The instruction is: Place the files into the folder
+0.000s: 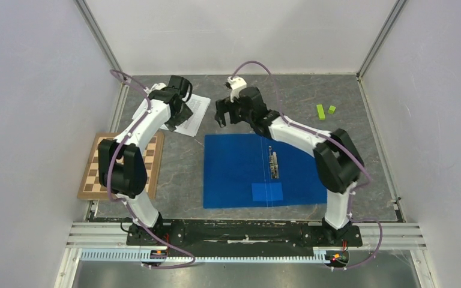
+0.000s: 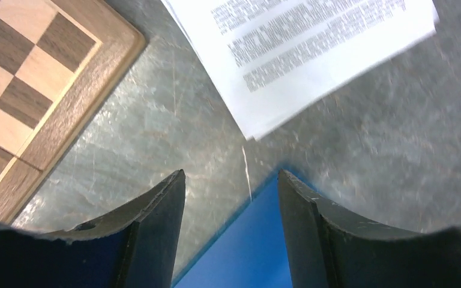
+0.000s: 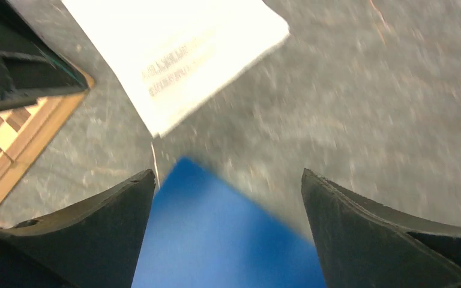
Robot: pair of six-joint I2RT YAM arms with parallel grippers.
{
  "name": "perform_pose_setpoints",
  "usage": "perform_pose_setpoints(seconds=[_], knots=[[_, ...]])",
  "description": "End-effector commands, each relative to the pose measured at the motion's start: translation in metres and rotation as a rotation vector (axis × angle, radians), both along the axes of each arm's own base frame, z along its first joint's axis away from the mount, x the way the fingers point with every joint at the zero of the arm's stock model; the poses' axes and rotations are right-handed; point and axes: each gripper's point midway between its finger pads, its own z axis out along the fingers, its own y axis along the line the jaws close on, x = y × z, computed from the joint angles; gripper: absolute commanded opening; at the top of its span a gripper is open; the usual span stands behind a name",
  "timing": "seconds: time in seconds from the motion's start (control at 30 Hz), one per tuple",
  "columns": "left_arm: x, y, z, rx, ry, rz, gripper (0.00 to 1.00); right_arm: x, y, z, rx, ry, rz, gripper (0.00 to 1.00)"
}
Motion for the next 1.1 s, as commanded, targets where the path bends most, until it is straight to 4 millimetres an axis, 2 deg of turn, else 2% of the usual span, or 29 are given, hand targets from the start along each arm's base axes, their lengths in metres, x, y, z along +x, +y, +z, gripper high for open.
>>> perform_pose_setpoints(seconds=[0.0,0.03,0.07,0.1,0.17,0.27,0.4,0.43,0.47,0.53,0.7,0.83,1.0,1.07], knots=[[0.033,0.021,-0.012,-0.081,-0.106,0.14,0.65,0.042,0.058,0.015,0.106,-0.15,0.189,0.97],[0.041,0.025,-0.012,-0.097,-0.125,0.146,0.65,0.053,0.065,0.016,0.132,-0.164,0.194,0.98],[0.047,0.028,-0.012,-0.103,-0.139,0.148,0.64,0.063,0.072,0.007,0.148,-0.157,0.195,0.98],[0.054,0.033,-0.012,-0.107,-0.152,0.158,0.65,0.075,0.079,0.01,0.173,-0.17,0.194,0.98],[0.07,0.044,-0.011,-0.108,-0.171,0.182,0.64,0.095,0.092,-0.003,0.23,-0.156,0.202,0.98],[0.098,0.061,-0.012,-0.12,-0.189,0.234,0.65,0.122,0.1,-0.002,0.352,-0.19,0.185,0.98],[0.122,0.071,-0.028,-0.133,-0.166,0.273,0.65,0.164,0.092,-0.011,0.483,-0.239,0.074,0.98],[0.127,0.071,-0.032,-0.135,-0.163,0.277,0.64,0.176,0.09,-0.007,0.509,-0.252,0.044,0.98],[0.131,0.072,-0.035,-0.134,-0.161,0.28,0.65,0.184,0.09,-0.014,0.535,-0.245,0.024,0.98],[0.136,0.075,-0.043,-0.116,-0.147,0.302,0.65,0.196,0.09,-0.013,0.602,-0.256,-0.007,0.98],[0.137,0.089,-0.063,-0.057,-0.091,0.393,0.65,0.197,0.091,-0.03,0.688,-0.218,-0.052,0.98],[0.136,0.093,-0.079,-0.032,-0.019,0.473,0.65,0.187,0.104,-0.04,0.734,-0.15,-0.046,0.98],[0.125,0.085,-0.107,-0.046,0.096,0.534,0.64,0.169,0.121,-0.049,0.74,-0.081,-0.019,0.98],[0.12,0.08,-0.115,-0.064,0.13,0.55,0.63,0.168,0.123,-0.054,0.733,-0.064,-0.025,0.98]])
